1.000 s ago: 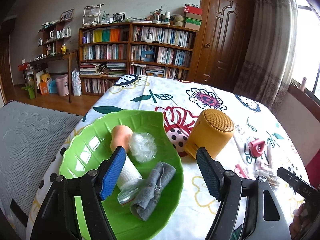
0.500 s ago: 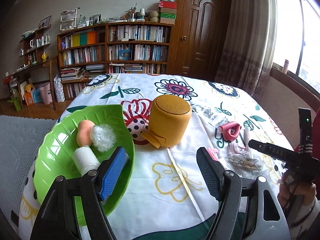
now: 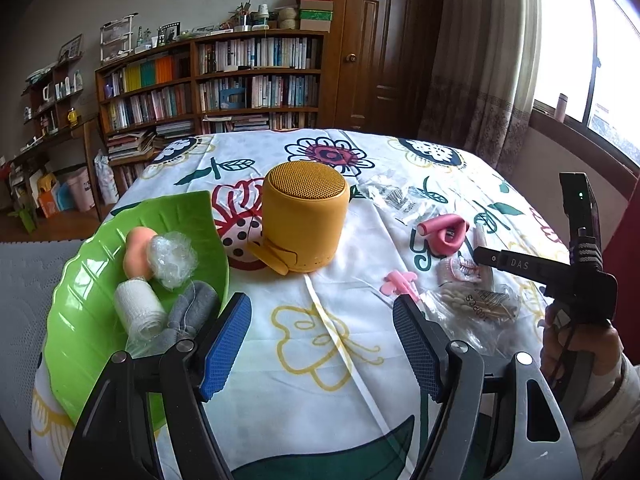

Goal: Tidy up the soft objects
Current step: 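Close the right tool on the white foam strip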

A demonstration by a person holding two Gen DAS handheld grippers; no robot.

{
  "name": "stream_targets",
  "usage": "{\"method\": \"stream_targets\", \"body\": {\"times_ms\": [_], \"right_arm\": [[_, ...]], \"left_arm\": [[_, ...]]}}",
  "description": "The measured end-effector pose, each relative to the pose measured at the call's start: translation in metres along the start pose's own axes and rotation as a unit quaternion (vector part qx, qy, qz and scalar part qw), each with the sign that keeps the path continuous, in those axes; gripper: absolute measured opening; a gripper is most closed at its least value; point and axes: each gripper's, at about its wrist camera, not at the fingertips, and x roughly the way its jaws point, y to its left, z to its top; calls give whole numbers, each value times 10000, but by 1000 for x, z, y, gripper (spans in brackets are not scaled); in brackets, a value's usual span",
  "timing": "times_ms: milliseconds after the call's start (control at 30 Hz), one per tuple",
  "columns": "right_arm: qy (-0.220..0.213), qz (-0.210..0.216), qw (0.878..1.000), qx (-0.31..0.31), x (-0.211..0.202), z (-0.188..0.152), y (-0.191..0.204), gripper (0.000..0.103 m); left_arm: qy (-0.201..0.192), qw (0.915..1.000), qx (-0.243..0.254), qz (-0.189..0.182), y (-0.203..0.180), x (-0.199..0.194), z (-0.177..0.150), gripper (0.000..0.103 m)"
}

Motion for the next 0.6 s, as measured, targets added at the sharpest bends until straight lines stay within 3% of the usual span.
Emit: {"method": "stream_targets", "body": {"times_ms": [600], "right_arm": [[-115, 130, 9998, 99, -41, -14, -46, 14]], "left_arm": [[366, 9981, 328, -367, -42, 17, -2, 74]]}}
